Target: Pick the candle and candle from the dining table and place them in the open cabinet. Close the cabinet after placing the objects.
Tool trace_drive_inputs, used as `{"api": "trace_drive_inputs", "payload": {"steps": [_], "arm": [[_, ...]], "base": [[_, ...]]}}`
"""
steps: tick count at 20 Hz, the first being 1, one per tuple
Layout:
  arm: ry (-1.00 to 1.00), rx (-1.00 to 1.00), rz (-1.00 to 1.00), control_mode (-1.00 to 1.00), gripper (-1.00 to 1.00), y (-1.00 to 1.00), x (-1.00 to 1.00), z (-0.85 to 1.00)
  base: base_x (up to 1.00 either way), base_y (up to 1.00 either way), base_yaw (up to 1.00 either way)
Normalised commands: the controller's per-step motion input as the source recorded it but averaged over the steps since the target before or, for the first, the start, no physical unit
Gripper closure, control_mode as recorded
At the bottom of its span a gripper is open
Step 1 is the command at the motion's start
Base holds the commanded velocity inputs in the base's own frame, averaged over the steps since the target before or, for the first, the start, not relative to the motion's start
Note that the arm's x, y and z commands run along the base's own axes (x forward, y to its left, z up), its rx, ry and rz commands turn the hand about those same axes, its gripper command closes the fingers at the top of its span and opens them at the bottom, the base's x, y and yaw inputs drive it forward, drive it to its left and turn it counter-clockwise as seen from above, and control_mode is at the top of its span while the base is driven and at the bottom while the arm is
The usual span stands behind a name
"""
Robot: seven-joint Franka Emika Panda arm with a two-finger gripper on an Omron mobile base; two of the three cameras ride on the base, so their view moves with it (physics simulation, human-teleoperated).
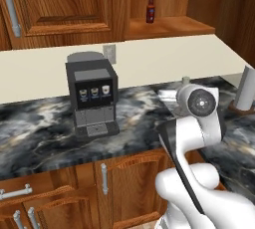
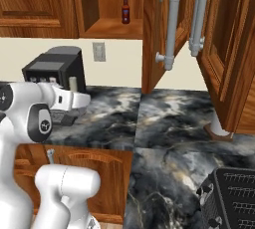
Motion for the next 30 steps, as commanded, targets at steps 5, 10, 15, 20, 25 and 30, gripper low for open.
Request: {"api": "trace_drive_inputs", "payload": {"steps": [5,10,15,20,25,30], "arm": [[-0.16,-0.09,0.0,-1.0,1.0,-0.15,0.03,0.57],[-0.06,-0.12,0.0,-1.0,1.0,-0.06,0.3,0.58],[-0.03,-0.12,0.0,-1.0,1.0,0.0,0.42,0.49],[0.0,-0.11,-0.01,-1.0,1.0,0.0,0.31,0.54],[0.0,-0.04,-0.03,-1.0,1.0,-0.05,0.37,0.32],[0.0,0.0,-0.02,-1.0,1.0,-0.17,0.31,0.19]], "base": [[0.0,0.0,0.0],[0.0,0.0,0.0],[0.0,0.0,0.0],[0.0,0.0,0.0],[0.0,0.0,0.0],[0.0,0.0,0.0]]}}
